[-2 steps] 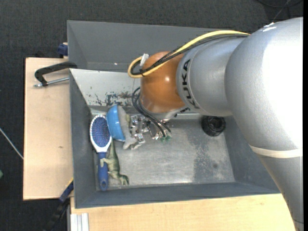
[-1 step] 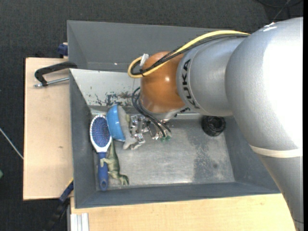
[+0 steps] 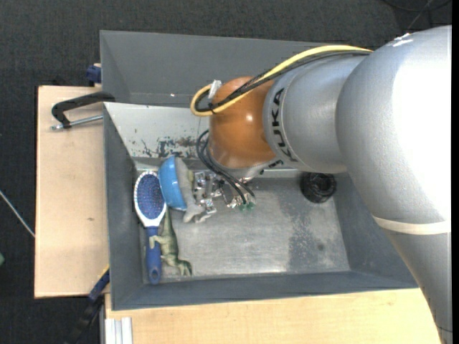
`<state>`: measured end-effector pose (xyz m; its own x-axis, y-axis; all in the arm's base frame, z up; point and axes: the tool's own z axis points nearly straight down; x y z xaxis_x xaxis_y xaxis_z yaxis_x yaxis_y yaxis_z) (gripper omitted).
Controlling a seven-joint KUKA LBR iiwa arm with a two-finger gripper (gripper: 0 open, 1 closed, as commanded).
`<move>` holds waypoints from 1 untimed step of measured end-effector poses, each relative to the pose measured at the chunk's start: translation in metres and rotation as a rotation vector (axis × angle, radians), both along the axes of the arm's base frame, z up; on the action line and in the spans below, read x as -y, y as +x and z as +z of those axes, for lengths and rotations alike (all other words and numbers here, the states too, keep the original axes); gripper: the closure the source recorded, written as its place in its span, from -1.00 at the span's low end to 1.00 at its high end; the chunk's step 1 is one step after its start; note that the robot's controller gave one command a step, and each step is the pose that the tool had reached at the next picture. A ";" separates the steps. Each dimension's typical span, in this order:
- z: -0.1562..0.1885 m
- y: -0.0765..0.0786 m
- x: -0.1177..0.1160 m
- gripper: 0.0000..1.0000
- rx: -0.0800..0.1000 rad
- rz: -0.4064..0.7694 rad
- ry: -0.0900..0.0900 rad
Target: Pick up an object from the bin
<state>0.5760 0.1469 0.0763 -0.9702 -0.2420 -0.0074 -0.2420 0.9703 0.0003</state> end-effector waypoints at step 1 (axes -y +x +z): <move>0.000 0.000 0.000 1.00 0.000 0.000 0.000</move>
Offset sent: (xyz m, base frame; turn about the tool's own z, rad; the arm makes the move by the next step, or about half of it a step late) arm 0.0000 0.0000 0.0000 0.0000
